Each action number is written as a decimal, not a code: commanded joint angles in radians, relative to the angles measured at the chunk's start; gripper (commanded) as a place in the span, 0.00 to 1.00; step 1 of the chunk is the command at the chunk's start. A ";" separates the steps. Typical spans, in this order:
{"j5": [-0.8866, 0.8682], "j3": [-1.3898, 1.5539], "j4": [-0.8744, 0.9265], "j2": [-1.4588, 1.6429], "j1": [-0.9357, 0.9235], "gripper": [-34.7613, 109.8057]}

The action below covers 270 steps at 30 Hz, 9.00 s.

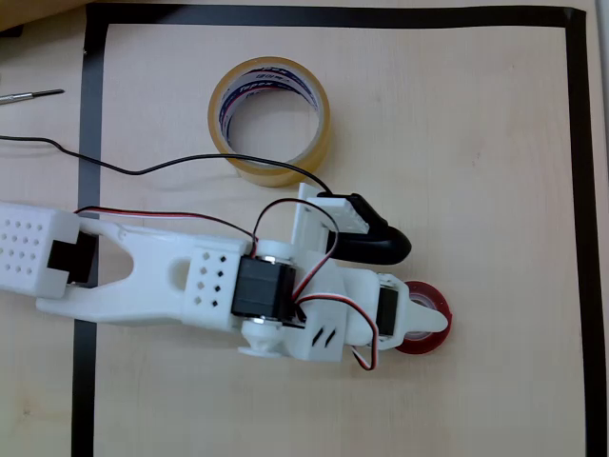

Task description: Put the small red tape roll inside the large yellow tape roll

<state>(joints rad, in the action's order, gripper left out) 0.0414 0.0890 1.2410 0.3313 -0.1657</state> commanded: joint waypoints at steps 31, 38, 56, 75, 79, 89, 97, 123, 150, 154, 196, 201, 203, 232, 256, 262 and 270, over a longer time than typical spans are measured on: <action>0.029 -0.029 0.568 -0.011 -0.034 0.38; 0.058 -0.052 0.568 0.175 -0.026 0.39; 0.031 0.255 0.568 0.551 0.064 0.40; -0.014 0.354 0.566 0.436 0.009 0.39; -0.015 0.318 0.566 0.387 0.026 0.39; -0.008 0.175 0.566 0.229 0.037 0.38; 0.000 0.072 0.566 0.104 0.008 0.38; 0.000 0.245 0.568 0.333 -0.067 0.38; -0.008 0.114 0.568 0.198 -0.018 0.24; -0.008 0.207 0.568 0.408 0.018 0.24; -0.017 0.927 0.350 0.857 0.509 0.24; -0.023 0.957 0.321 0.833 0.517 0.24; -0.026 0.959 0.318 0.822 0.517 0.24; -0.040 1.051 0.284 1.114 0.462 0.35; -0.100 2.740 -0.555 2.842 0.138 0.37; -0.117 2.936 -0.591 3.002 0.083 0.37; -0.124 3.023 -0.586 3.002 0.087 0.38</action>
<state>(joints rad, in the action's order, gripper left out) -0.0506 3.1078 0.6750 3.2981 -0.0721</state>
